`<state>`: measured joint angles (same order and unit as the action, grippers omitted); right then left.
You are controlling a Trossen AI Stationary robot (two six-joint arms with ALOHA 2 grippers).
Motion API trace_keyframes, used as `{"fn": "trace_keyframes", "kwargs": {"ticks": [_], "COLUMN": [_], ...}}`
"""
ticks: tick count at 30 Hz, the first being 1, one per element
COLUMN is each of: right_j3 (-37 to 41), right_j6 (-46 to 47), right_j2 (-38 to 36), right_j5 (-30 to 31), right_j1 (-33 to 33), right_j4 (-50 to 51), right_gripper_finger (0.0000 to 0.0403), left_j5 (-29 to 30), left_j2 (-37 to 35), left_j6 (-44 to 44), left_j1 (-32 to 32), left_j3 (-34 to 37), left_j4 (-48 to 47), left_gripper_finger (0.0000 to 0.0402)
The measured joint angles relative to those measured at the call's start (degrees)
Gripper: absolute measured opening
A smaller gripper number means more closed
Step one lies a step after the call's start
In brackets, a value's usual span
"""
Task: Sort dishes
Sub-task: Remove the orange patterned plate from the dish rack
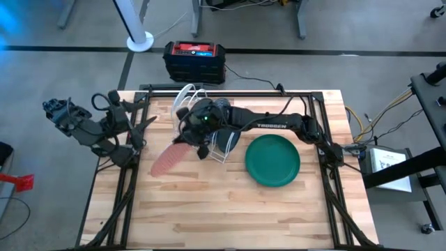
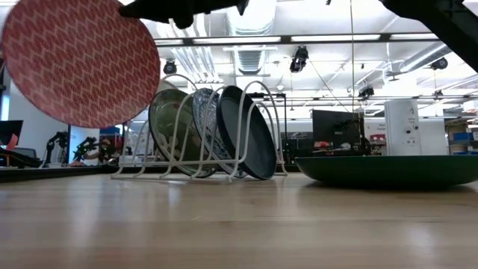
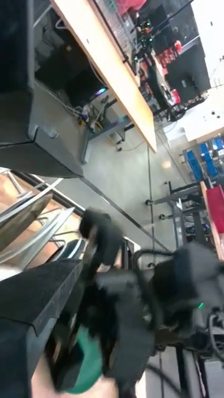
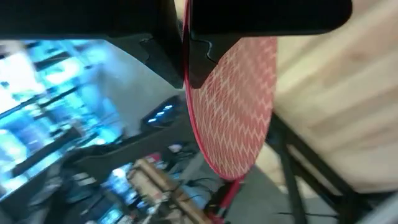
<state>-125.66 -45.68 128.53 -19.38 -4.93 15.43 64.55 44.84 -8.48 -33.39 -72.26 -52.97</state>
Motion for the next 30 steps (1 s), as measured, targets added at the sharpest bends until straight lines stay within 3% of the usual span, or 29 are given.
{"fn": "trace_keyframes", "kwargs": {"ticks": [6,15,23,30], "right_j3": [-0.1,1.2,6.1,8.6], "right_j6": [6.2,9.4,15.3,17.9], "right_j2": [0.1,0.1,0.1,0.1], "right_j5": [-0.5,2.3,3.6,8.6], "right_j1": [2.8,7.4,9.4,10.4], "right_j4": [7.2,19.2,18.5,17.9], "right_gripper_finger": [0.0,0.0,0.0,0.0001], "left_j5": [0.0,2.7,5.3,5.4], "left_j2": [0.0,0.1,0.0,0.4], "left_j6": [3.2,3.0,2.9,2.9], "left_j1": [0.0,0.0,0.0,0.0], "left_j3": [-0.6,5.0,6.9,6.5], "left_j4": [0.3,1.1,3.9,4.6], "left_gripper_finger": [0.0213,0.0213,0.0213,0.0213]}}
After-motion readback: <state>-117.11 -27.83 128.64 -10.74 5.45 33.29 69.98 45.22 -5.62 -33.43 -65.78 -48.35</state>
